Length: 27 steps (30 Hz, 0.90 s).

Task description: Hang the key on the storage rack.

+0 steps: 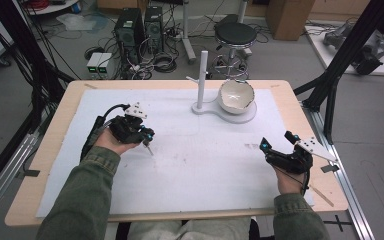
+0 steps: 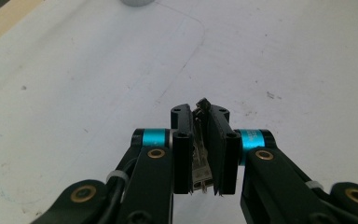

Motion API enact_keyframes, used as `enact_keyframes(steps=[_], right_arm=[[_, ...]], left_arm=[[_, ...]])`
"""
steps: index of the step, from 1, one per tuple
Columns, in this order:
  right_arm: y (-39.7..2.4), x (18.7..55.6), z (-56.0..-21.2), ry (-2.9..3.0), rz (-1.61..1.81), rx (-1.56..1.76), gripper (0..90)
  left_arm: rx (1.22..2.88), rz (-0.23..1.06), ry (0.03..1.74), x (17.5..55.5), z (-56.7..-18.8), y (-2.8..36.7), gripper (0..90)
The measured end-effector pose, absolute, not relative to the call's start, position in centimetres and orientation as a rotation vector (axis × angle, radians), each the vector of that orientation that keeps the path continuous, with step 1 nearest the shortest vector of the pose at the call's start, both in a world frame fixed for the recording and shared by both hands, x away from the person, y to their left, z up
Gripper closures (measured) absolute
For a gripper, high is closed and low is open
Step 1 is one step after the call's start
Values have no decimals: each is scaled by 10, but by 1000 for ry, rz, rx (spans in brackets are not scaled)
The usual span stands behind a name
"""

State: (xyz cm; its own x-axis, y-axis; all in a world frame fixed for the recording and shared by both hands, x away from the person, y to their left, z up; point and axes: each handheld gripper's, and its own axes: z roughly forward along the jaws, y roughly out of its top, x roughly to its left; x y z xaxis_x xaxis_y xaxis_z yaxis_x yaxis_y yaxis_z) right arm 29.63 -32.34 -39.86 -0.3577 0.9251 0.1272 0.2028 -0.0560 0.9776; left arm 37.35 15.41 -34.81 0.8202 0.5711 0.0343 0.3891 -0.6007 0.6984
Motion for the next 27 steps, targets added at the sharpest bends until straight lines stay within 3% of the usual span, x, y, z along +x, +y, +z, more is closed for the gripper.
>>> enact_keyframes(steps=[27], right_arm=[[-326, 295, -399, 1578, 1472, 1238, 38]], left_arm=[[2247, 373, 602, 385, -288, 136, 806]])
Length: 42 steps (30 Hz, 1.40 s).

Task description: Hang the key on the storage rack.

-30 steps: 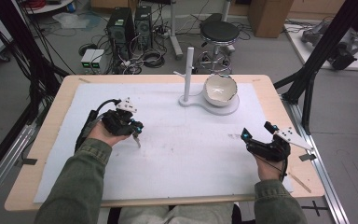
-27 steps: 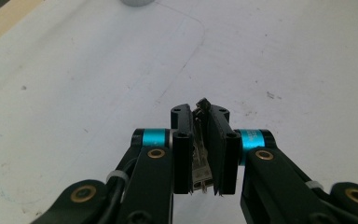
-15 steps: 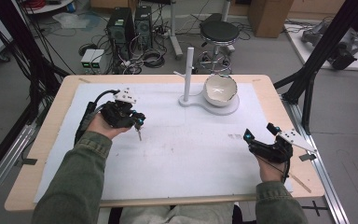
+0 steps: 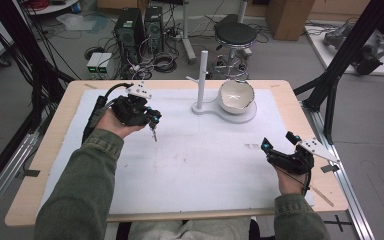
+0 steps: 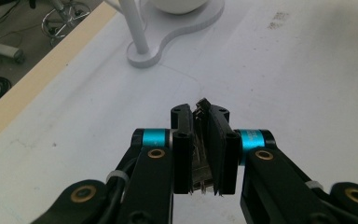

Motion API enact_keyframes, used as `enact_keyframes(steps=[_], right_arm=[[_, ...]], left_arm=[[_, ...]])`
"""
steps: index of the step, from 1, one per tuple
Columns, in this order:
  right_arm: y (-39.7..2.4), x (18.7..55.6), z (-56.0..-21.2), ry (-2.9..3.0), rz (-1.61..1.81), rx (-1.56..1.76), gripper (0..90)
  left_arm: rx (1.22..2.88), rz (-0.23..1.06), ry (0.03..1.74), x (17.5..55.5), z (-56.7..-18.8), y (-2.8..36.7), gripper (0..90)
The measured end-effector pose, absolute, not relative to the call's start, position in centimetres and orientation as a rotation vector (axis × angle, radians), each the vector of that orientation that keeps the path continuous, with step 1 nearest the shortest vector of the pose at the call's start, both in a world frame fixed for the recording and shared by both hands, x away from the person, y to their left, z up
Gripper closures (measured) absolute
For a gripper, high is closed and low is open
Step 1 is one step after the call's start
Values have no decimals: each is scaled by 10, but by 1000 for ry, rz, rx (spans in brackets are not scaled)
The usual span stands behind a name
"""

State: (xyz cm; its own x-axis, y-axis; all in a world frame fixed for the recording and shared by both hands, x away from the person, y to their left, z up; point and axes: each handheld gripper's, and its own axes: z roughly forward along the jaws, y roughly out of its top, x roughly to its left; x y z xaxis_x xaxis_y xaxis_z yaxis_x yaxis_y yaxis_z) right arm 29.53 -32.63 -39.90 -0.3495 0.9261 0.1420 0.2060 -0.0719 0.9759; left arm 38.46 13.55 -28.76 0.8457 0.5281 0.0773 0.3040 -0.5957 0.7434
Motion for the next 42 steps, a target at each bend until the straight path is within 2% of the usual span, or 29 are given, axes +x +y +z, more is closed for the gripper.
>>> enact_keyframes(steps=[42], right_arm=[[-331, 292, -400, 1572, 1472, 1247, 38]], left_arm=[[2274, 381, 487, 423, -246, 86, 805]])
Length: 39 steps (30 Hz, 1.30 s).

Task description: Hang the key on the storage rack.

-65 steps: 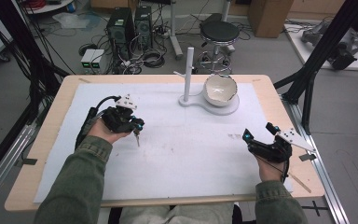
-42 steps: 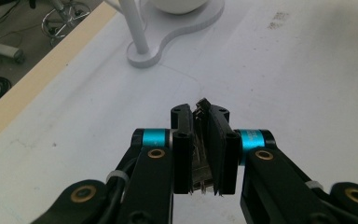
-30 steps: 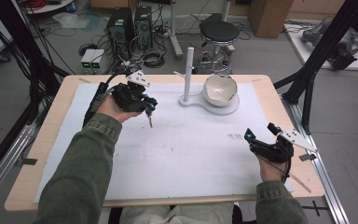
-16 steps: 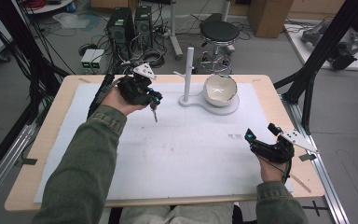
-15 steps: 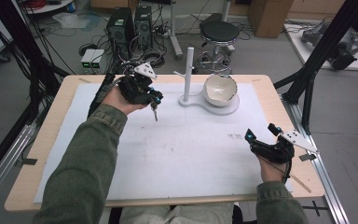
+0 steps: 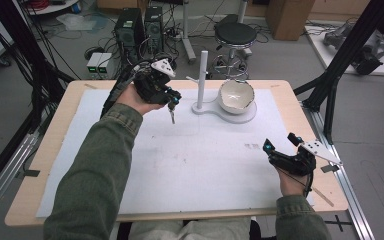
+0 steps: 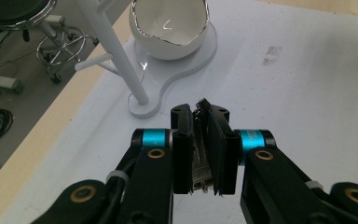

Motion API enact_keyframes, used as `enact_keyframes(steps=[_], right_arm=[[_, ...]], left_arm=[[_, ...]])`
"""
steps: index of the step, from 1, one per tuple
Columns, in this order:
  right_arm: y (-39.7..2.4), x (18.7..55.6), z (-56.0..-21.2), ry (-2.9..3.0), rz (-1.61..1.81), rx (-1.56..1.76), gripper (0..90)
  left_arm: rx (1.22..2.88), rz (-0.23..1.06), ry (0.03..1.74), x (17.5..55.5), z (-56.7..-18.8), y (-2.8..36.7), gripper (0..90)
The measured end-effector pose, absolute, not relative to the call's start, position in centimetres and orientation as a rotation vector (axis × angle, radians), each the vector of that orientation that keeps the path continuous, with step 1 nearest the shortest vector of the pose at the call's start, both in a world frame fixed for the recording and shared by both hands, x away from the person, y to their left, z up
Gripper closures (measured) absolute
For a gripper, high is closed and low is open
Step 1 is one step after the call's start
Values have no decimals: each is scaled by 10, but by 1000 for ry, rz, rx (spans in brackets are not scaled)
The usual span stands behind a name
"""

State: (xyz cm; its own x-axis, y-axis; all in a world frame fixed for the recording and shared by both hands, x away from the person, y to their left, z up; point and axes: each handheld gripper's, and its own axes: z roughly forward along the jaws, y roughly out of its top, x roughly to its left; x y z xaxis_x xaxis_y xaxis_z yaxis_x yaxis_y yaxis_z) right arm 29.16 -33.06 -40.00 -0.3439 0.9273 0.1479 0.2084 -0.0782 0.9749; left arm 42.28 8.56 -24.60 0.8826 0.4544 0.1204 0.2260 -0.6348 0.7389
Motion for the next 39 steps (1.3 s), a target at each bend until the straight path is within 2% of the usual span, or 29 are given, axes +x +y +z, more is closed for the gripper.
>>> enact_keyframes(steps=[10, 31, 39], right_arm=[[-331, 292, -400, 1572, 1478, 1250, 38], [-331, 293, -401, 1580, 1500, 1247, 38], [-333, 292, -401, 1580, 1494, 1253, 38]], left_arm=[[2256, 428, 489, 437, -231, 76, 805], [2222, 412, 514, 466, -228, 51, 805], [2187, 417, 469, 475, -220, 37, 805]])
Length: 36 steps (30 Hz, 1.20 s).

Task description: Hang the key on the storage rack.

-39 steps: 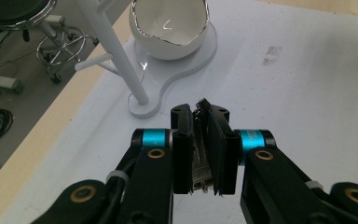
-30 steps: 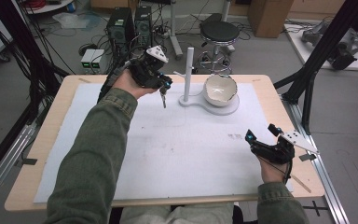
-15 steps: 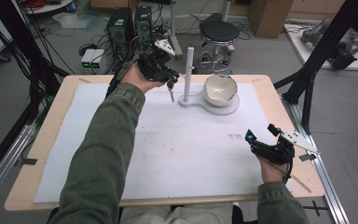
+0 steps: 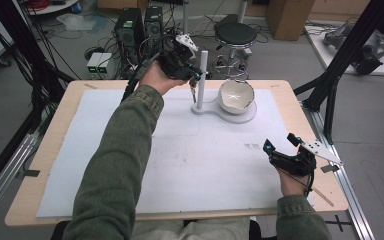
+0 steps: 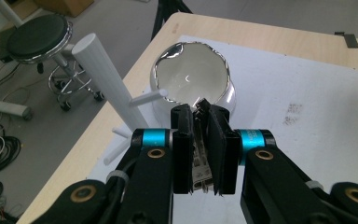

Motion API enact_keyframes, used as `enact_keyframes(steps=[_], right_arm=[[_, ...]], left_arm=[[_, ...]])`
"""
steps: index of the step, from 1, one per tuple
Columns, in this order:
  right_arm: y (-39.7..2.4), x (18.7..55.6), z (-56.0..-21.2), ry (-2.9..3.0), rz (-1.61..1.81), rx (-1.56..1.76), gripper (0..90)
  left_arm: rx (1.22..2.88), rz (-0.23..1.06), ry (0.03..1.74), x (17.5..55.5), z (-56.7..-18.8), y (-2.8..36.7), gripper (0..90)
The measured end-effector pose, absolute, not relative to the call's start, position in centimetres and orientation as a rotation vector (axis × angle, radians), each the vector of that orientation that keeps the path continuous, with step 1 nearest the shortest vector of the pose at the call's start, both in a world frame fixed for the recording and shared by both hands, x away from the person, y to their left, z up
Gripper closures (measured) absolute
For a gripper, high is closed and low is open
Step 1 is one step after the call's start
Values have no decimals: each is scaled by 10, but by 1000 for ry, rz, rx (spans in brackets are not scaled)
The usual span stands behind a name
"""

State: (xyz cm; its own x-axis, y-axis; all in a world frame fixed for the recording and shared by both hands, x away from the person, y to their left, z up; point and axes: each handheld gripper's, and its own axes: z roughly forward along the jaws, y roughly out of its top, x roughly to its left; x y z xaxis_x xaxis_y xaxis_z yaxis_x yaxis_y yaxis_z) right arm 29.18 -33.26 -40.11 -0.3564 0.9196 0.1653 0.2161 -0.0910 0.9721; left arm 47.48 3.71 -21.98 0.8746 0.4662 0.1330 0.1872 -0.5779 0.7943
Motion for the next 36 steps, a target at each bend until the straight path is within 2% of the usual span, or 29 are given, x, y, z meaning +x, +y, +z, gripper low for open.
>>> enact_keyframes(steps=[7, 20, 36], right_arm=[[-335, 290, -401, 1566, 1505, 1271, 38], [-329, 286, -401, 1576, 1496, 1252, 38], [-333, 284, -400, 1550, 1484, 1266, 38]], left_arm=[[2173, 367, 463, 483, -219, 25, 805], [2181, 392, 478, 504, -211, 2, 805], [2122, 445, 536, 520, -218, 1, 804]])
